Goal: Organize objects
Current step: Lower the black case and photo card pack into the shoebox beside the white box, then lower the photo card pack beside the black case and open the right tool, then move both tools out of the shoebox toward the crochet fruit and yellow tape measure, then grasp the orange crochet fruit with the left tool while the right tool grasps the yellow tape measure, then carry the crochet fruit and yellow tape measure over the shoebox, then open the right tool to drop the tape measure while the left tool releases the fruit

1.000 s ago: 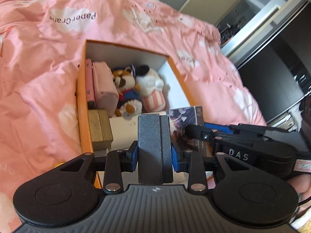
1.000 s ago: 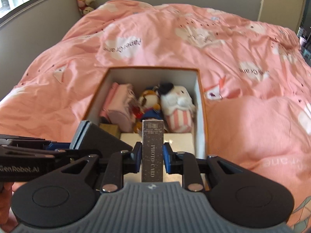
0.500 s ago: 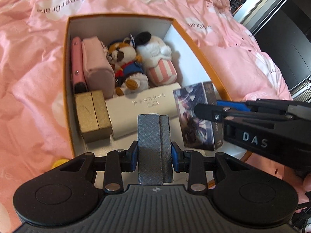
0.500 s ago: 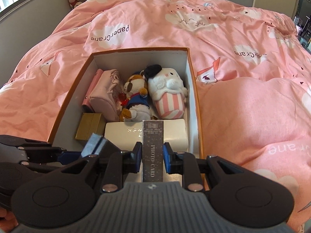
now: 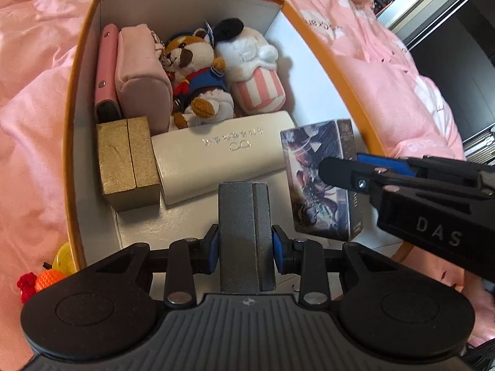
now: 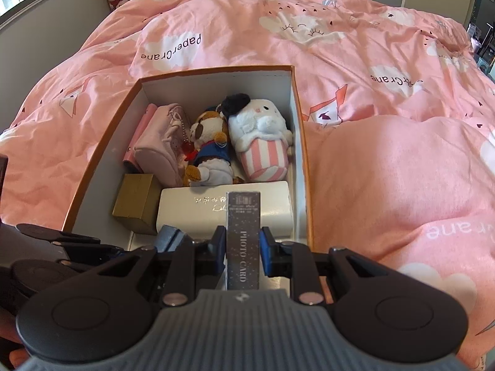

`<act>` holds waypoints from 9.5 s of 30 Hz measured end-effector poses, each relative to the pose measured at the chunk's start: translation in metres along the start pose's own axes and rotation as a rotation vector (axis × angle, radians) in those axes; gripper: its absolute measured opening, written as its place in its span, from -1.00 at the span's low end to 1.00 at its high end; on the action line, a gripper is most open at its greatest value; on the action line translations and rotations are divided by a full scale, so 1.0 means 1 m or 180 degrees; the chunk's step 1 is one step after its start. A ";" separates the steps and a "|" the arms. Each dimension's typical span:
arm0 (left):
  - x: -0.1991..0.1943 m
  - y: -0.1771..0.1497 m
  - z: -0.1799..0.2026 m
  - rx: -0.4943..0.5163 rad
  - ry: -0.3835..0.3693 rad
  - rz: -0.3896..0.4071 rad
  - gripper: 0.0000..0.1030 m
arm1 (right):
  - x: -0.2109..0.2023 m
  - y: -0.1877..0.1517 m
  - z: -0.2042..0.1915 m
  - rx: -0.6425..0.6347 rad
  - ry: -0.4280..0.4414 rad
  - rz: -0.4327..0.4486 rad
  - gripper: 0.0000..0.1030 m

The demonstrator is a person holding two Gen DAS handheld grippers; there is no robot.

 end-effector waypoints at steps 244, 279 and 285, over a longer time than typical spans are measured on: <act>-0.132 0.004 -0.026 0.0953 0.0064 0.1165 0.12 | -0.033 0.034 -0.109 -0.2291 -0.0368 -0.0602 0.03; -0.055 0.029 -0.011 0.1193 0.0010 0.0477 0.12 | 0.085 -0.003 -0.058 -0.3233 -0.0090 -0.1649 0.04; -0.050 0.028 -0.006 0.1233 -0.0016 0.0413 0.12 | 0.087 -0.006 -0.052 -0.3171 -0.0143 -0.1600 0.05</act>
Point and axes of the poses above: each gripper's, at about its wrist camera, not at the fingertips, and x roughly the way its jaws point, z to its right, y to its top, the point moved 4 cm from there along x, roughly the way its jaws point, and after that the axes turned 4 degrees about -z, right-handed, at the moved point
